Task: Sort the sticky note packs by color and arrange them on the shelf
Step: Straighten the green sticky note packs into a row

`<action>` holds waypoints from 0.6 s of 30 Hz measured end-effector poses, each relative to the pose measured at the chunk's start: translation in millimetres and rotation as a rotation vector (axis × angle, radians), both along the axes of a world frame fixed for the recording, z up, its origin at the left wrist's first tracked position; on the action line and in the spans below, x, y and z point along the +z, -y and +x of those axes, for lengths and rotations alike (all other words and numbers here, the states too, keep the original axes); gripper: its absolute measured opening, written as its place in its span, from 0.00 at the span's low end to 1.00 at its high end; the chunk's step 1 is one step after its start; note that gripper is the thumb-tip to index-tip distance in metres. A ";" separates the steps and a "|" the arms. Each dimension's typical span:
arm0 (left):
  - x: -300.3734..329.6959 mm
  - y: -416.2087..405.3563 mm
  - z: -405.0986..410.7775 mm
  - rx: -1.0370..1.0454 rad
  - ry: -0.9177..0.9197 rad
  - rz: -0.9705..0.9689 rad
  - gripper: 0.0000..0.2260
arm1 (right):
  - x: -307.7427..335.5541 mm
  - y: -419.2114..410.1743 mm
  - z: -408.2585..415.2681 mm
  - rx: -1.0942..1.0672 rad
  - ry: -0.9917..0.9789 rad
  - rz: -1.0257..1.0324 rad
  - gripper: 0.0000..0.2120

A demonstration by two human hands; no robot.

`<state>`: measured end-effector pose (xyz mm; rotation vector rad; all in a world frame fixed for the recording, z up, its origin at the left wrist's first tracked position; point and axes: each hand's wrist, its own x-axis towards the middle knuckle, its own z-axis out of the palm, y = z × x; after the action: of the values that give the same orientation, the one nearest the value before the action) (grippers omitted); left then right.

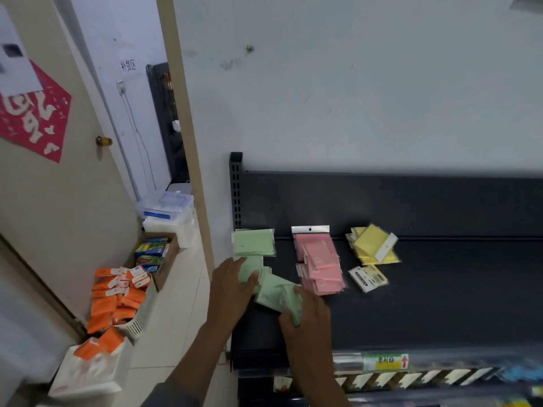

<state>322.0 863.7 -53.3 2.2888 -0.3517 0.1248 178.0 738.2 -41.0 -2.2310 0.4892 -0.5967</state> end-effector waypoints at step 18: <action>-9.5 8.4 -11.9 0.030 0.049 -0.117 0.07 | 0.2 -17.6 23.7 0.022 0.099 0.233 0.23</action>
<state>310.1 855.3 -62.8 2.1786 -0.3263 0.2112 201.7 755.8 -40.9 -1.9744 0.4588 -0.6038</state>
